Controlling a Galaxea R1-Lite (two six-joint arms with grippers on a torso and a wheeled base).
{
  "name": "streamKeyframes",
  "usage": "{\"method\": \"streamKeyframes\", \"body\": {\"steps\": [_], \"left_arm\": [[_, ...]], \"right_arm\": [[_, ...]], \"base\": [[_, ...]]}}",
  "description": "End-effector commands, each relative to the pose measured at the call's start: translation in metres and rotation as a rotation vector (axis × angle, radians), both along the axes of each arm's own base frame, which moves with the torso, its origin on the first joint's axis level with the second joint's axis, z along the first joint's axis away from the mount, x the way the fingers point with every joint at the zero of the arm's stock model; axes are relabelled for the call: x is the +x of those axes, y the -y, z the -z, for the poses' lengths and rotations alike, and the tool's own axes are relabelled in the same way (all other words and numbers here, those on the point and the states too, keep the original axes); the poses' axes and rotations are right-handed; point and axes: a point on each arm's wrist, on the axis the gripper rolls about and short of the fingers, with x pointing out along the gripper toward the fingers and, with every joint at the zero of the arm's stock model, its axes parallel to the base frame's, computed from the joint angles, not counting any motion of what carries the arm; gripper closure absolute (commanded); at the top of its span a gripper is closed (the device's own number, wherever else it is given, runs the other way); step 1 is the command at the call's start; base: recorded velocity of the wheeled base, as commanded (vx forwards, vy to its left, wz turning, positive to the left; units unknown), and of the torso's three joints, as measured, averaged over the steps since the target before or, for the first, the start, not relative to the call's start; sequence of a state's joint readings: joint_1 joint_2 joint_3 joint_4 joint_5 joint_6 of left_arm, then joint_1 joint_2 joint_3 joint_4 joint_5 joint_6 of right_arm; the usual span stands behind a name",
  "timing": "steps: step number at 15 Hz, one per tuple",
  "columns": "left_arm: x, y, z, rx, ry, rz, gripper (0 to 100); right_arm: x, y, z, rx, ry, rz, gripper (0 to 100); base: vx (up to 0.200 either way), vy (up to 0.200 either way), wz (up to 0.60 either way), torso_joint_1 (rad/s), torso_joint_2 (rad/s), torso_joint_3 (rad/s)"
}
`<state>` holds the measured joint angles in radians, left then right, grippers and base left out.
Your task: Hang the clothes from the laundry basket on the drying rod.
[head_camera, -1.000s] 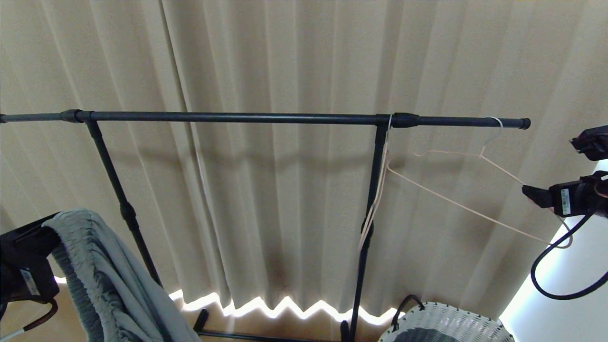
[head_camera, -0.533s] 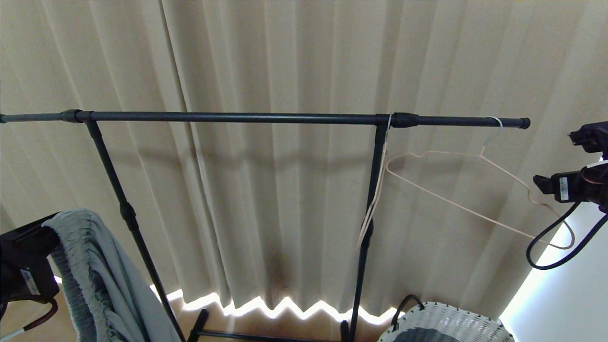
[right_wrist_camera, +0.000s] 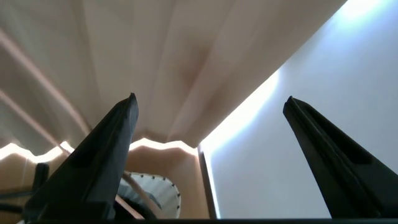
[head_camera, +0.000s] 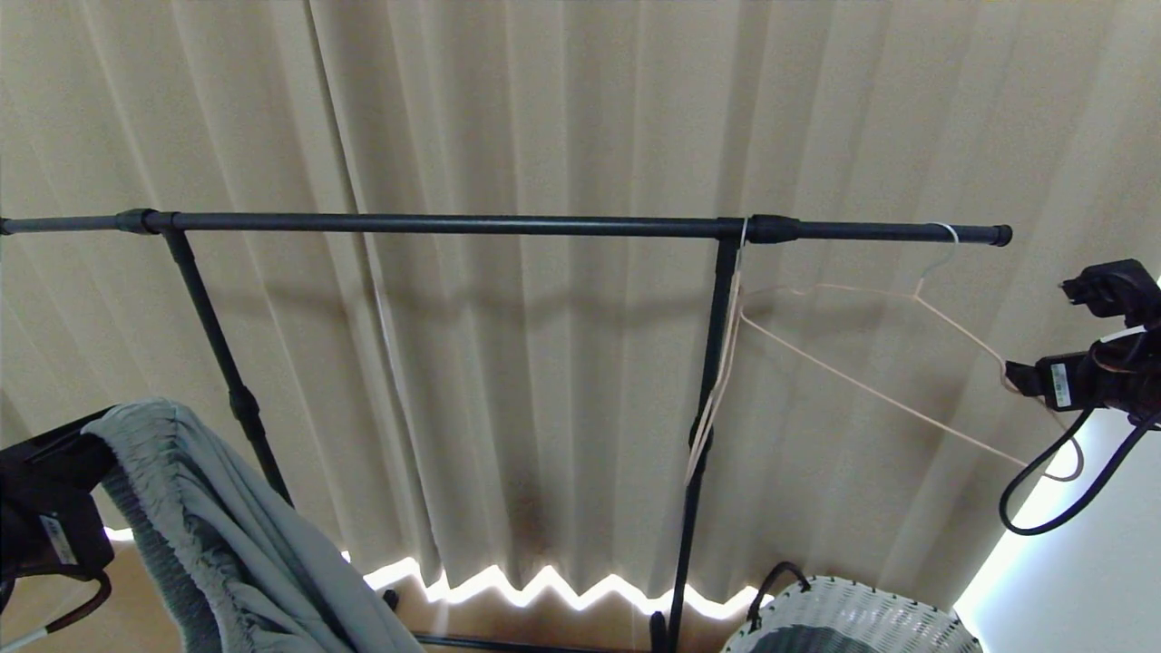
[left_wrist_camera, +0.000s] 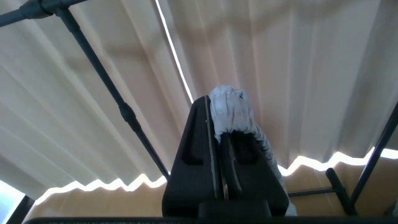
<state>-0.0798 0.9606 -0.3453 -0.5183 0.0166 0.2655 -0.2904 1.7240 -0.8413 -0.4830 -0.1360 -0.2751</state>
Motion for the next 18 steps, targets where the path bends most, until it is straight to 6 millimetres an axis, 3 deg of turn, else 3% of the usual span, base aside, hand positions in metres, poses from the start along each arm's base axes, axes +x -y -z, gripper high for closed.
{"method": "streamKeyframes", "body": {"steps": [1, 6, 14, 18], "left_arm": [[0.0, 0.0, 0.0, 0.0, 0.0, 0.0, 100], [0.0, 0.0, 0.0, 0.0, 0.002, 0.0, 100], [0.0, 0.0, 0.0, 0.0, 0.0, 0.0, 100], [0.0, 0.0, 0.0, 0.0, 0.0, 0.0, 100]], "right_arm": [[-0.009, -0.004, -0.004, 0.002, 0.011, -0.016, 0], [-0.02, -0.01, -0.005, 0.024, 0.01, -0.065, 0], [-0.044, -0.019, -0.037, 0.036, 0.142, -0.147, 0], [-0.05, -0.062, -0.042, 0.231, 0.155, -0.347, 0]], "base": [[0.0, 0.0, 0.0, 0.0, 0.0, 0.0], [0.0, 0.0, 0.0, 0.0, 0.0, 0.0], [0.0, 0.0, 0.0, 0.0, 0.0, 0.0], [0.0, 0.0, 0.0, 0.0, 0.0, 0.0]]}}
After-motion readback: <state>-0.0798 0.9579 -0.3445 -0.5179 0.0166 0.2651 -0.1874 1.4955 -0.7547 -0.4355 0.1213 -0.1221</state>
